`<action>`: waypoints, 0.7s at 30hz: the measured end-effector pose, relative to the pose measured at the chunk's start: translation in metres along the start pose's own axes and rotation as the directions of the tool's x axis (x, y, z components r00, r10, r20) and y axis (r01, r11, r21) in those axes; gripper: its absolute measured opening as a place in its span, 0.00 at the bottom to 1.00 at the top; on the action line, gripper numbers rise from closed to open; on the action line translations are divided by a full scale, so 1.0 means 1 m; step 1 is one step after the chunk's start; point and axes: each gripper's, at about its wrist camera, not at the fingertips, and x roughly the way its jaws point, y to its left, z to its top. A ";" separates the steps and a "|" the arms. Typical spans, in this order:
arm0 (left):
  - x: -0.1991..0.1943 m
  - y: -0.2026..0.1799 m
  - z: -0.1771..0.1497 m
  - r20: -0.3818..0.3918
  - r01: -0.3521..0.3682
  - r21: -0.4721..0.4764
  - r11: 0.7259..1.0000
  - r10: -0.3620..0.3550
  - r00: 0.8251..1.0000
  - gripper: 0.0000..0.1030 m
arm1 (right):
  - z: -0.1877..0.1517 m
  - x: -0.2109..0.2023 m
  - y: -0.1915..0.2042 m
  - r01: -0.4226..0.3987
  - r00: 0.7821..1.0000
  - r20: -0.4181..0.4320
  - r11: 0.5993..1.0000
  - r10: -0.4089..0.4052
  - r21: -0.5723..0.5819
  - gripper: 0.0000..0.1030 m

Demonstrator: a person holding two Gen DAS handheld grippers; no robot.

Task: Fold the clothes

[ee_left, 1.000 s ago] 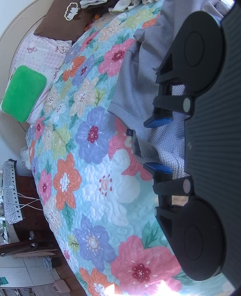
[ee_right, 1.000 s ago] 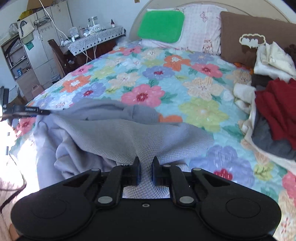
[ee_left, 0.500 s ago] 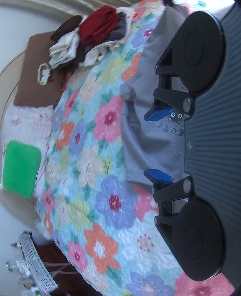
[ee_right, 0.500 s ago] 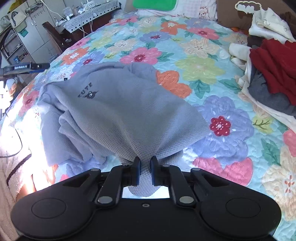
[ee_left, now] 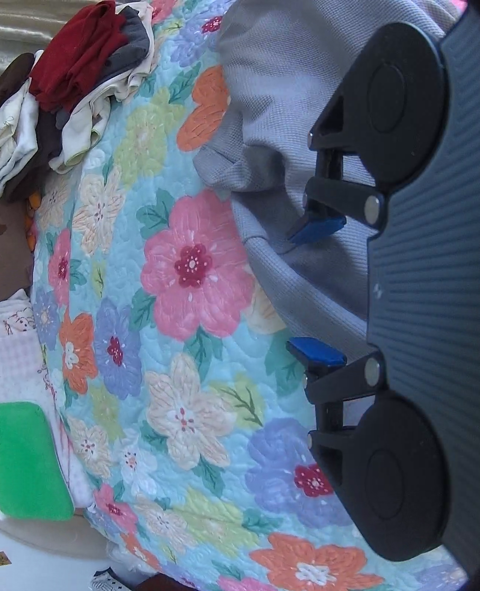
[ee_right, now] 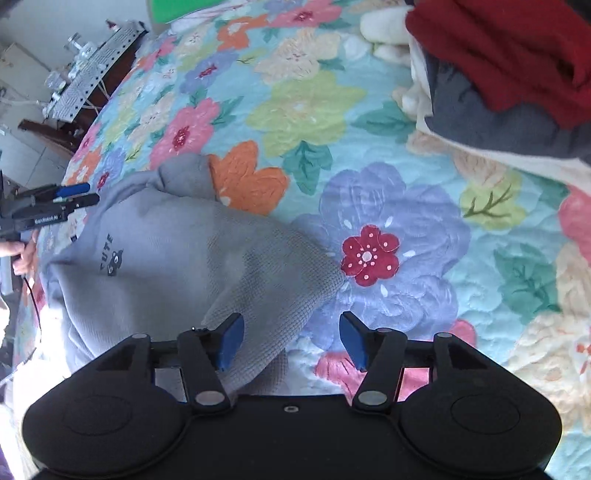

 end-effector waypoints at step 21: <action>0.019 -0.048 -0.004 0.072 -0.181 0.153 0.972 0.172 0.982 0.05 | 0.002 0.047 0.031 0.115 0.991 0.089 0.986 -0.104 -0.124 0.27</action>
